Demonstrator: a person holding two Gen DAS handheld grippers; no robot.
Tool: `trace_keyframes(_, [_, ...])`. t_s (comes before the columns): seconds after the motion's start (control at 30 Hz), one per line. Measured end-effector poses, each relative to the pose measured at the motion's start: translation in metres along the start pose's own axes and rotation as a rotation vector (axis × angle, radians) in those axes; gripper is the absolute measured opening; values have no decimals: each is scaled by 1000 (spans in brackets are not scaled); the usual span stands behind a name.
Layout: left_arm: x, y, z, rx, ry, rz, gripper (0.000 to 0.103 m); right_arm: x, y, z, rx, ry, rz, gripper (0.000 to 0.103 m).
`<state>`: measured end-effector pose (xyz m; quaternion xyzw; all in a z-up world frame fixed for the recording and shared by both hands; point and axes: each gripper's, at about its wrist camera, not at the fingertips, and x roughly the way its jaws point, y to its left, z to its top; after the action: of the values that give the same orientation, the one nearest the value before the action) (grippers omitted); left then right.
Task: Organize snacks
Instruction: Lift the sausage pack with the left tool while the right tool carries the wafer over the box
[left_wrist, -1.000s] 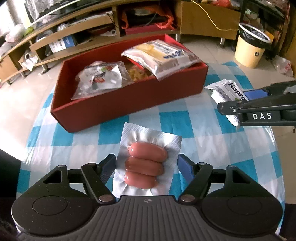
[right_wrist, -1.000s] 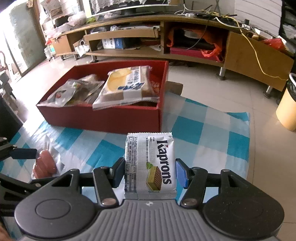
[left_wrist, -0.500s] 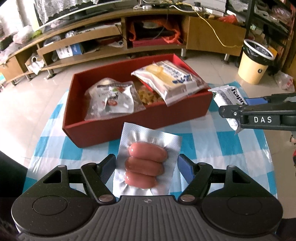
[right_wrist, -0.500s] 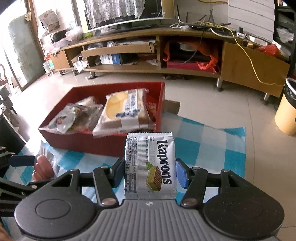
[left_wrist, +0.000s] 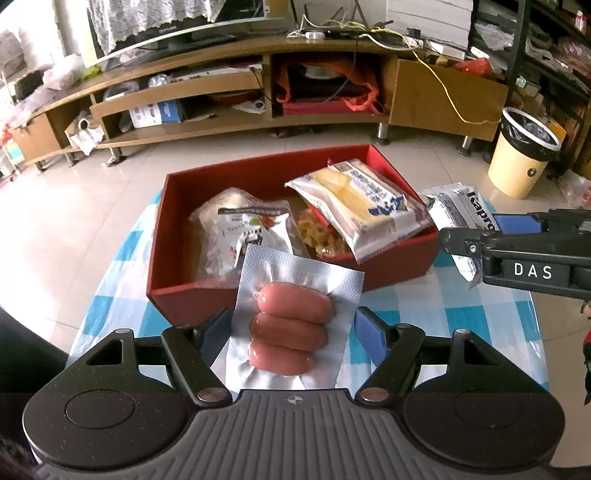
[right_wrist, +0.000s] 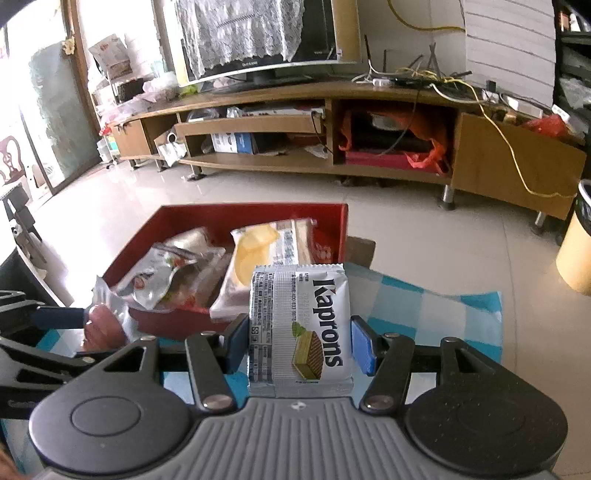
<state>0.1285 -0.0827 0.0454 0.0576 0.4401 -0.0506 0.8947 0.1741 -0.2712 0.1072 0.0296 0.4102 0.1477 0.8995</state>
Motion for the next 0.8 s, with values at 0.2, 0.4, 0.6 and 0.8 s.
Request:
trace_keyframes(0.2, [1, 4, 12, -14, -20, 14, 78, 2, 7, 12, -1, -30, 18, 57])
trace_keyframes(0.4, [7, 9, 26, -30, -32, 27, 78, 8, 15, 21, -11, -40, 31, 57])
trace_keyframes(0.6, [13, 12, 37, -38, -40, 39, 78, 14, 20, 31, -21, -51, 37, 57])
trace_keyframes(0.8, [19, 17, 45, -51, -43, 52, 78, 21, 22, 39, -24, -59, 38, 57])
